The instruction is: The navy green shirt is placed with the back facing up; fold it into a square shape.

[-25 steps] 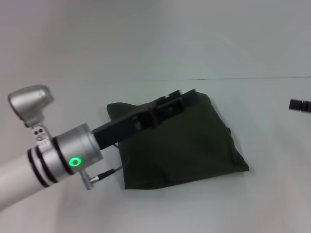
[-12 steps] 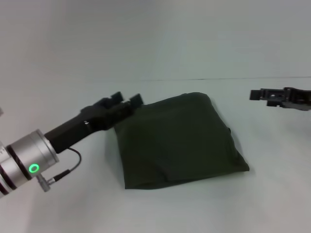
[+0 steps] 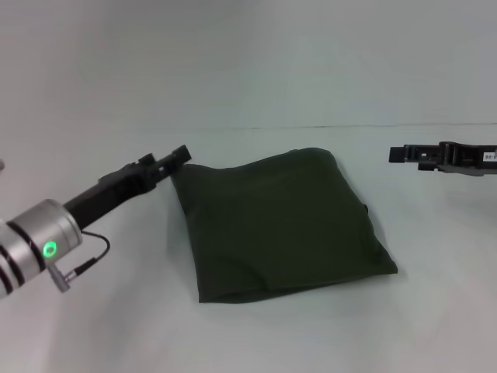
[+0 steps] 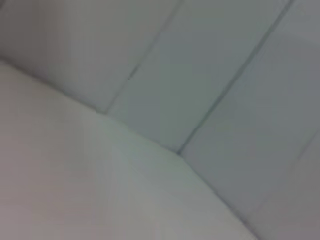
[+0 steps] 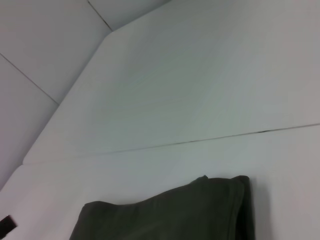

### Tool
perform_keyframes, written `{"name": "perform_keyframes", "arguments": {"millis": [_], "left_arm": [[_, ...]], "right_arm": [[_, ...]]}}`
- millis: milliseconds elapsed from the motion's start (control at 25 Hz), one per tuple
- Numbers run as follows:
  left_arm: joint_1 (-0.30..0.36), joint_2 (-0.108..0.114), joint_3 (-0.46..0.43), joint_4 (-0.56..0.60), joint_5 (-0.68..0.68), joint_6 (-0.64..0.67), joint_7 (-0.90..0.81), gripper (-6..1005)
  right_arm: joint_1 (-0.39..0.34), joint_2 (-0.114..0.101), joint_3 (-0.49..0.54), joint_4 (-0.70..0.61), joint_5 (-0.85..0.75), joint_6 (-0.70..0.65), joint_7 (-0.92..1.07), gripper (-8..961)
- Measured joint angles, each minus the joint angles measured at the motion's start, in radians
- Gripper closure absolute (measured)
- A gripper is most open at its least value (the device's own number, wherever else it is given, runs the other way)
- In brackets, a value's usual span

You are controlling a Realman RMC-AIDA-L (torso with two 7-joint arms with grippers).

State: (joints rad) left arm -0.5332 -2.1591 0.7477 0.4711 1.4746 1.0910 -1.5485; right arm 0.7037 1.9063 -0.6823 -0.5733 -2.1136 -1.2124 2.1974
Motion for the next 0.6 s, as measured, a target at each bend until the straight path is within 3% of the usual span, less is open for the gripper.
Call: {"name": "perform_keyframes", "arguments": {"millis": [40,200,600], "left_arm": [[-0.023,0.01,0.016,-0.002,0.028,-0.079,-0.094,62],[-0.066,0.025,0.024,-0.008,0.112,-0.15,-0.224,62],[-0.161,0.029,0.039,-0.045,0.246,-0.319,-0.424,63]], "right_arm": [[-0.001,0.001,0.0,0.0,0.0,0.0,0.0,55],[-0.006,0.003,0.0,0.001,-0.001,-0.001,-0.001,57],[-0.015,0.008,-0.004,-0.001,-0.002,-0.001,-0.005,59]]}}
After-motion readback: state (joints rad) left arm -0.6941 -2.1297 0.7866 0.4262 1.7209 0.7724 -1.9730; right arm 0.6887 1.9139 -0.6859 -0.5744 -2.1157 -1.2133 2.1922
